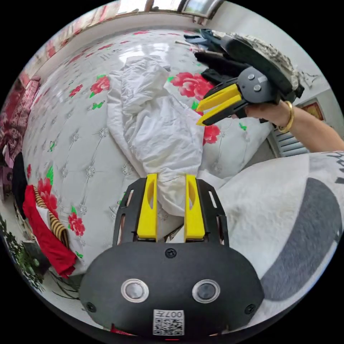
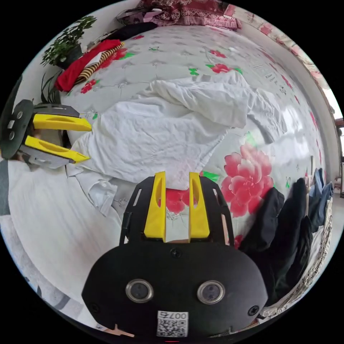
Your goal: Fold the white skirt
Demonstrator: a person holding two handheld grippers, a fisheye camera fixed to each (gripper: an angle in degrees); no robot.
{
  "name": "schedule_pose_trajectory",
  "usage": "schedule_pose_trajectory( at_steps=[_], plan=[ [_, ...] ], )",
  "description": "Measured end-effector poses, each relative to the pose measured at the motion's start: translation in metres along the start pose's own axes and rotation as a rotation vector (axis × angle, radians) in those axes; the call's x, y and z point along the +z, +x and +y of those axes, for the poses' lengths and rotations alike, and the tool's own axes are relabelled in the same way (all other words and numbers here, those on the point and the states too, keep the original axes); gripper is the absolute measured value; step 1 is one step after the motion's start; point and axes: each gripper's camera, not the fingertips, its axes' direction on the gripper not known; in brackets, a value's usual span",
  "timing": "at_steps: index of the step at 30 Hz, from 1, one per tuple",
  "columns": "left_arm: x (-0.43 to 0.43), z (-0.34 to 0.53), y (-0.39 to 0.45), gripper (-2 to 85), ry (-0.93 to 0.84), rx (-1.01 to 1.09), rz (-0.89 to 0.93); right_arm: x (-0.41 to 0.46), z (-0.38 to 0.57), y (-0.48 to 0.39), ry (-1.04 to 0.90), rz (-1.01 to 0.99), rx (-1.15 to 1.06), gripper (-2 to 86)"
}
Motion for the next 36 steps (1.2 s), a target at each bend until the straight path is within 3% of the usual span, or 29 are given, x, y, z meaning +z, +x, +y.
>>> schedule_pose_trajectory(
  at_steps=[2, 7, 12, 15, 19, 22, 25, 26, 27, 29, 31, 36],
  plan=[
    [0.027, -0.006, 0.003, 4.9, -0.101, 0.037, -0.142, 0.009, 0.001, -0.002, 0.021, -0.023, 0.027, 5.4],
    [0.011, 0.021, -0.025, 0.6, -0.009, -0.102, -0.020, 0.003, 0.023, 0.005, 0.058, -0.143, 0.034, 0.7],
    [-0.025, 0.071, -0.054, 0.8, 0.131, -0.268, 0.002, -0.082, 0.087, 0.007, 0.461, -0.215, 0.077, 0.1],
    [-0.039, 0.096, -0.064, 3.7, 0.184, -0.325, -0.018, -0.112, 0.097, 0.009, 0.570, -0.181, 0.122, 0.5],
    [-0.040, 0.110, -0.068, 8.4, 0.189, -0.307, -0.017, -0.092, 0.065, 0.004, 0.442, -0.227, 0.083, 2.7],
    [-0.021, 0.110, -0.068, 10.3, 0.110, -0.287, 0.040, -0.064, 0.035, -0.036, 0.341, -0.241, -0.062, 4.9],
    [-0.015, 0.117, -0.064, 10.1, 0.101, -0.288, 0.034, -0.016, 0.009, -0.082, 0.098, -0.142, -0.181, 4.7],
    [-0.017, 0.122, -0.064, 10.0, 0.114, -0.287, 0.036, -0.024, 0.017, -0.094, 0.220, -0.004, -0.182, 3.5],
    [-0.019, 0.125, -0.064, 10.1, 0.120, -0.287, 0.037, -0.025, 0.016, -0.101, 0.206, 0.085, -0.186, 2.1],
    [-0.026, 0.137, -0.069, 11.0, 0.147, -0.286, 0.046, -0.031, 0.014, -0.101, 0.130, 0.082, -0.187, 0.9],
    [-0.033, 0.146, -0.075, 11.7, 0.167, -0.283, 0.041, -0.069, 0.025, -0.092, 0.266, 0.092, -0.159, 0.3],
    [-0.080, 0.158, -0.082, 13.2, 0.303, -0.234, 0.023, -0.263, 0.073, -0.064, 0.752, 0.112, -0.110, -0.2]
  ],
)
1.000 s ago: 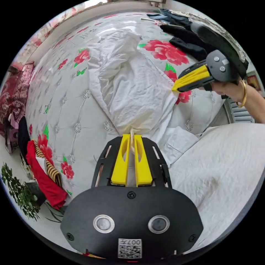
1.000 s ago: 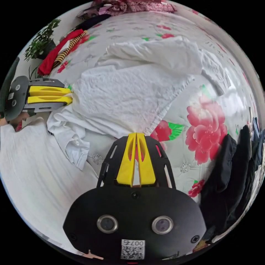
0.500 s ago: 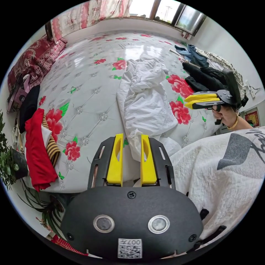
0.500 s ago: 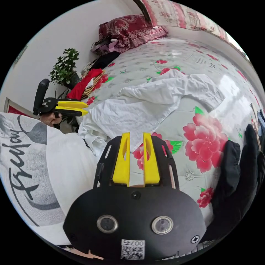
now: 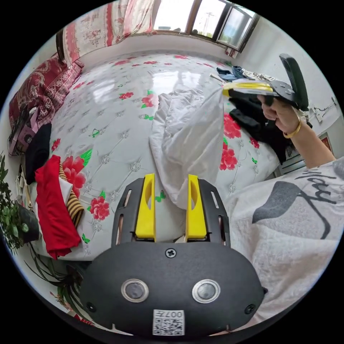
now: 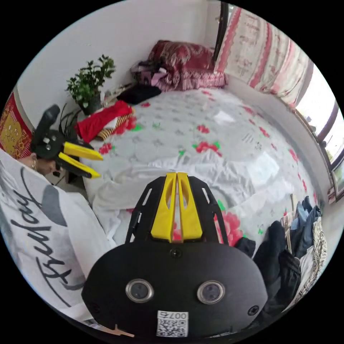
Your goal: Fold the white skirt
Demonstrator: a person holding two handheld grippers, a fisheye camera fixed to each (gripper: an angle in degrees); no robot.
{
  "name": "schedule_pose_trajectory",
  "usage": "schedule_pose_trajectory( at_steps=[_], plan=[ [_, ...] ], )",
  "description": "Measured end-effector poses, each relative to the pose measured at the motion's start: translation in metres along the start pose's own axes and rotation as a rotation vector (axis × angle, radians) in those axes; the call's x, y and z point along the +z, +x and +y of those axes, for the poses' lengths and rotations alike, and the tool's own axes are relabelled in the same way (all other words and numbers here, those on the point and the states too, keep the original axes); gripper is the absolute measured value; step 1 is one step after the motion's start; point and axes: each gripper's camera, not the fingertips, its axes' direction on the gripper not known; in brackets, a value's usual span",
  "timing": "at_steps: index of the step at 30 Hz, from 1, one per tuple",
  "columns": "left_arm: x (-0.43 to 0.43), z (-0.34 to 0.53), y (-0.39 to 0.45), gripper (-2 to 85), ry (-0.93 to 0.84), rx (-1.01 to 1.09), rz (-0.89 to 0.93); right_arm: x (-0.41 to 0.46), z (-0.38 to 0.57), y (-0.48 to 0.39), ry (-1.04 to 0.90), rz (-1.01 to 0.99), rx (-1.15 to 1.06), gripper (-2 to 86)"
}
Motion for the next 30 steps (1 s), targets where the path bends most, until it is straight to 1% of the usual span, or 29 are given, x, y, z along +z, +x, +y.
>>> schedule_pose_trajectory(
  at_steps=[1, 2, 3, 5, 7, 9, 10, 11, 12, 14, 16, 18, 21, 22, 23, 24, 25, 26, 27, 28, 29, 30],
  plan=[
    [-0.019, -0.007, 0.001, 13.8, 0.069, 0.020, 0.031, -0.017, -0.011, 0.000, 0.041, -0.003, -0.009, -0.2],
    [-0.039, -0.016, 0.004, 14.9, 0.152, 0.047, 0.066, -0.049, -0.030, -0.005, 0.116, -0.038, -0.042, -0.2],
    [-0.049, -0.021, 0.006, 15.4, 0.193, 0.063, 0.083, -0.077, -0.048, -0.017, 0.183, -0.104, -0.091, -0.3],
    [-0.082, -0.038, 0.017, 16.8, 0.317, 0.132, 0.133, -0.114, -0.064, -0.043, 0.277, -0.155, -0.166, -0.3],
    [-0.094, -0.046, 0.025, 17.5, 0.348, 0.179, 0.132, -0.144, -0.070, -0.066, 0.351, -0.141, -0.212, -0.3],
    [-0.093, -0.048, 0.029, 17.2, 0.338, 0.206, 0.111, -0.181, -0.069, -0.081, 0.419, -0.226, -0.229, -0.3],
    [-0.088, -0.047, 0.029, 16.3, 0.311, 0.199, 0.079, -0.189, -0.068, -0.084, 0.431, -0.258, -0.234, -0.3],
    [-0.085, -0.045, 0.025, 12.6, 0.287, 0.161, 0.028, -0.204, -0.061, -0.088, 0.462, -0.283, -0.241, -0.3],
    [-0.085, -0.042, 0.022, 10.7, 0.293, 0.141, 0.007, -0.219, -0.050, -0.092, 0.495, -0.237, -0.236, -0.3],
    [-0.089, -0.027, 0.010, 10.8, 0.338, 0.140, -0.029, -0.242, -0.036, -0.090, 0.530, -0.138, -0.196, -0.3],
    [-0.090, -0.016, -0.004, 12.3, 0.331, 0.124, -0.004, -0.270, -0.021, -0.081, 0.571, -0.080, -0.148, -0.3],
    [-0.088, -0.002, -0.022, 14.0, 0.320, 0.093, 0.046, -0.308, -0.002, -0.065, 0.653, -0.050, -0.074, -0.2],
    [-0.081, 0.022, -0.050, 14.5, 0.345, 0.021, 0.158, -0.340, 0.015, -0.048, 0.717, -0.124, 0.017, -0.2],
    [-0.077, 0.027, -0.055, 12.1, 0.353, 0.024, 0.203, -0.343, 0.017, -0.048, 0.725, -0.129, 0.022, -0.1],
    [-0.075, 0.028, -0.058, 7.5, 0.337, 0.034, 0.244, -0.348, 0.020, -0.050, 0.725, -0.082, 0.024, -0.1],
    [-0.076, 0.028, -0.060, 4.1, 0.334, 0.029, 0.263, -0.348, 0.023, -0.053, 0.709, 0.030, 0.047, 0.1],
    [-0.081, 0.026, -0.065, 0.3, 0.338, 0.023, 0.306, -0.347, 0.026, -0.054, 0.707, 0.101, 0.067, 0.2],
    [-0.089, 0.023, -0.072, -0.3, 0.339, 0.022, 0.372, -0.341, 0.031, -0.050, 0.679, 0.269, 0.115, 0.4],
    [-0.095, 0.023, -0.076, -0.4, 0.353, 0.019, 0.413, -0.331, 0.038, -0.038, 0.637, 0.412, 0.223, 0.9],
    [-0.107, 0.025, -0.087, -0.7, 0.407, -0.001, 0.499, -0.325, 0.043, -0.029, 0.604, 0.442, 0.273, 1.1],
    [-0.118, 0.026, -0.099, -0.7, 0.454, -0.032, 0.585, -0.312, 0.053, -0.012, 0.525, 0.406, 0.338, 2.2],
    [-0.123, 0.027, -0.105, -0.8, 0.470, -0.050, 0.621, -0.301, 0.065, 0.001, 0.452, 0.306, 0.382, 3.5]
  ],
)
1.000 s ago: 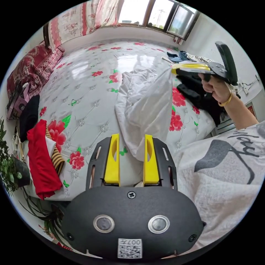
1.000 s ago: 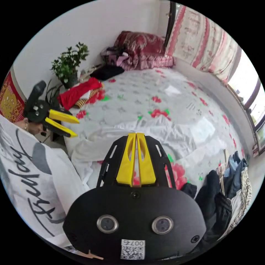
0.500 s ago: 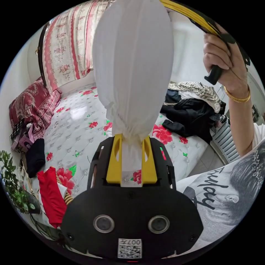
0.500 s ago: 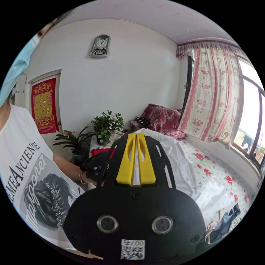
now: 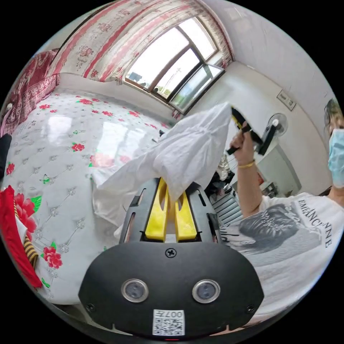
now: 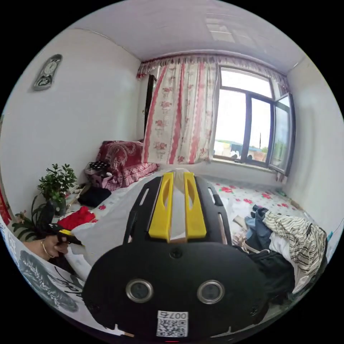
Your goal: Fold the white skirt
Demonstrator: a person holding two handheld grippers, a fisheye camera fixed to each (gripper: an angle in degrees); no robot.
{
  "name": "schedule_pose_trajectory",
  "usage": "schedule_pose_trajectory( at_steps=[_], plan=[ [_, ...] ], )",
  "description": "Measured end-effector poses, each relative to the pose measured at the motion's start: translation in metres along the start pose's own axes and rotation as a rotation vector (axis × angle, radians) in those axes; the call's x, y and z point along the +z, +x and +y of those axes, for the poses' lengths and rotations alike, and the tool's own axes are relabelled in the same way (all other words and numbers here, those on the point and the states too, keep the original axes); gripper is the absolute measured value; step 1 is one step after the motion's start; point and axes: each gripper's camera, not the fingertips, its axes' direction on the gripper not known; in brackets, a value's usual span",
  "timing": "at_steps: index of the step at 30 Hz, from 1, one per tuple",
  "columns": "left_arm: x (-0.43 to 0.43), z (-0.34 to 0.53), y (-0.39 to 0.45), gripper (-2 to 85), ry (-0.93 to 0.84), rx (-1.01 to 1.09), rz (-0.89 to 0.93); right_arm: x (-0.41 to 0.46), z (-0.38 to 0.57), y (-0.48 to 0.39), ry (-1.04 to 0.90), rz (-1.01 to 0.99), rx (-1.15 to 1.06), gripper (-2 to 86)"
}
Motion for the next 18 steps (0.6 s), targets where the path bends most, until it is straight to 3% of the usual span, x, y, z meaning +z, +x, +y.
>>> schedule_pose_trajectory(
  at_steps=[2, 5, 11, 15, 18],
  plan=[
    [-0.017, -0.009, -0.012, -0.8, 0.048, -0.077, 0.059, 0.000, 0.025, 0.003, -0.035, -0.143, 0.005, 5.2],
    [-0.020, -0.018, -0.020, -0.9, 0.058, -0.120, 0.085, -0.016, 0.068, -0.025, 0.014, -0.181, -0.051, 6.8],
    [0.005, -0.047, -0.006, -0.7, -0.028, -0.114, 0.166, -0.028, 0.108, -0.130, -0.004, -0.279, -0.408, 10.1],
    [0.018, -0.064, 0.033, 0.0, -0.066, 0.020, 0.206, 0.005, 0.119, -0.175, -0.063, -0.082, -0.529, 10.0],
    [0.009, -0.065, 0.052, 2.8, 0.007, 0.127, 0.078, 0.007, 0.101, -0.160, -0.070, -0.077, -0.494, 7.6]
  ],
)
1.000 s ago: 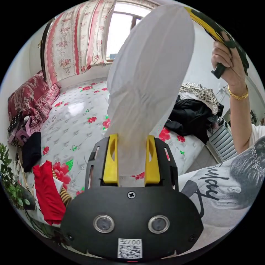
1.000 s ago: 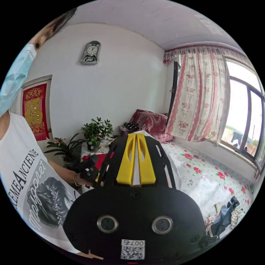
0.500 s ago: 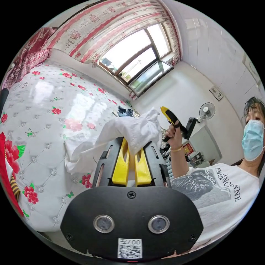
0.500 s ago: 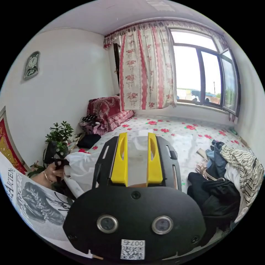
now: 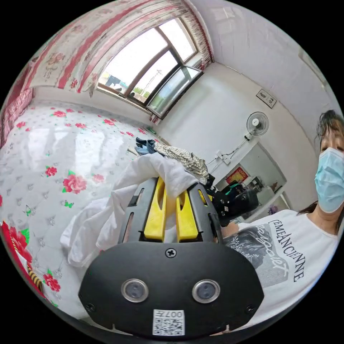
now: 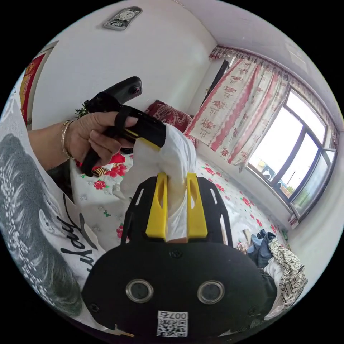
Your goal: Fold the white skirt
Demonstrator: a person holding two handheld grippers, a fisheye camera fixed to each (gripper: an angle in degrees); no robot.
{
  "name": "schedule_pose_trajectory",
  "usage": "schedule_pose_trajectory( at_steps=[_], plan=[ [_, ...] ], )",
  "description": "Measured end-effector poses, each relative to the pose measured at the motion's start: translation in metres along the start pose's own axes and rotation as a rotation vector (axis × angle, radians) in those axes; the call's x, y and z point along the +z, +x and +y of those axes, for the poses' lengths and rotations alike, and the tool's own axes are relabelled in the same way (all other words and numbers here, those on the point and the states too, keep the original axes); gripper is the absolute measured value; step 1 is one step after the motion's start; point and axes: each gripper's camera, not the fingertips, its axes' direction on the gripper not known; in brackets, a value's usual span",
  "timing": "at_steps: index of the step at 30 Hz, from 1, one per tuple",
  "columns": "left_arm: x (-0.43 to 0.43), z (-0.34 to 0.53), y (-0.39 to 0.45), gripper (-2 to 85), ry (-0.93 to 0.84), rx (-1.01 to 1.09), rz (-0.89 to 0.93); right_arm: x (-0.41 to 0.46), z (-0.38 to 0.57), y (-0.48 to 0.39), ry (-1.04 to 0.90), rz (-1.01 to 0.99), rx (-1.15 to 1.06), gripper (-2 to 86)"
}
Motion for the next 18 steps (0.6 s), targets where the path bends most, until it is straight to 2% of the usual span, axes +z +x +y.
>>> schedule_pose_trajectory(
  at_steps=[4, 8, 15, 18],
  plan=[
    [-0.022, 0.023, -0.010, 10.6, 0.072, 0.039, -0.137, -0.015, -0.005, 0.044, 0.042, -0.024, 0.103, 6.2],
    [0.004, 0.068, -0.036, 14.2, -0.043, 0.000, -0.336, -0.034, -0.011, 0.086, 0.128, -0.067, 0.232, 5.6],
    [0.087, 0.100, -0.056, 18.1, -0.208, -0.052, -0.280, -0.057, -0.030, 0.119, 0.271, -0.155, 0.328, 5.6],
    [0.123, 0.080, -0.056, 17.0, -0.242, 0.000, -0.357, -0.071, -0.041, 0.124, 0.340, -0.209, 0.316, 5.7]
  ],
)
